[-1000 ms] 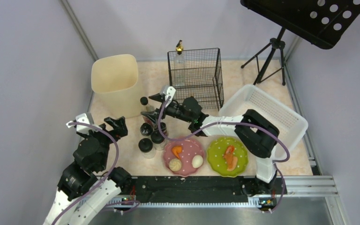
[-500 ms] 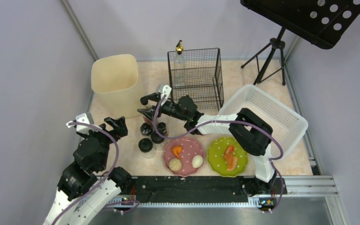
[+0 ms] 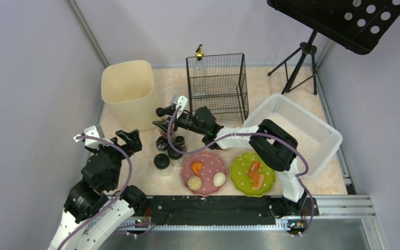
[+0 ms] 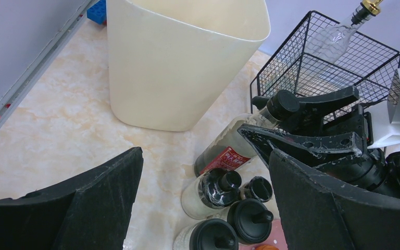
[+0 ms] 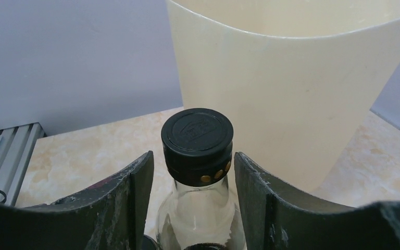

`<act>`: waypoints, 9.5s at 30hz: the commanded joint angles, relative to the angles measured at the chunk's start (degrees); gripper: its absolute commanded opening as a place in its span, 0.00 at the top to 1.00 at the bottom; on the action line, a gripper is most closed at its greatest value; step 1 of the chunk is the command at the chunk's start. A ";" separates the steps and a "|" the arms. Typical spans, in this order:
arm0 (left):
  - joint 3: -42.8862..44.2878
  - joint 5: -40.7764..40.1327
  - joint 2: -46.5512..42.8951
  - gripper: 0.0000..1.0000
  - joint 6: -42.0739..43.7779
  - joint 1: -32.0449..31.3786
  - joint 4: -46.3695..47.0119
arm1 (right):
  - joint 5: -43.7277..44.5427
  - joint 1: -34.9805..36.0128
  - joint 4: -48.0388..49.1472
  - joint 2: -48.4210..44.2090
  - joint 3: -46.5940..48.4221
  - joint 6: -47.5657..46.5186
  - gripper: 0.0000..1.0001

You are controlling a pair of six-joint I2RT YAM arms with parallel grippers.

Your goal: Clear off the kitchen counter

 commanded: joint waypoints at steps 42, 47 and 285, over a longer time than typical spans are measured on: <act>0.13 0.36 1.29 0.05 1.11 0.10 2.59 | 5.38 1.30 -7.10 -14.55 11.49 -11.51 1.00; 0.14 -0.10 1.18 0.05 1.11 0.10 2.50 | 7.91 1.29 -9.23 -19.37 11.60 -13.60 1.00; -3.60 15.16 1.57 0.05 3.31 6.55 1.01 | 27.93 16.07 -26.44 -14.15 -13.17 3.74 0.26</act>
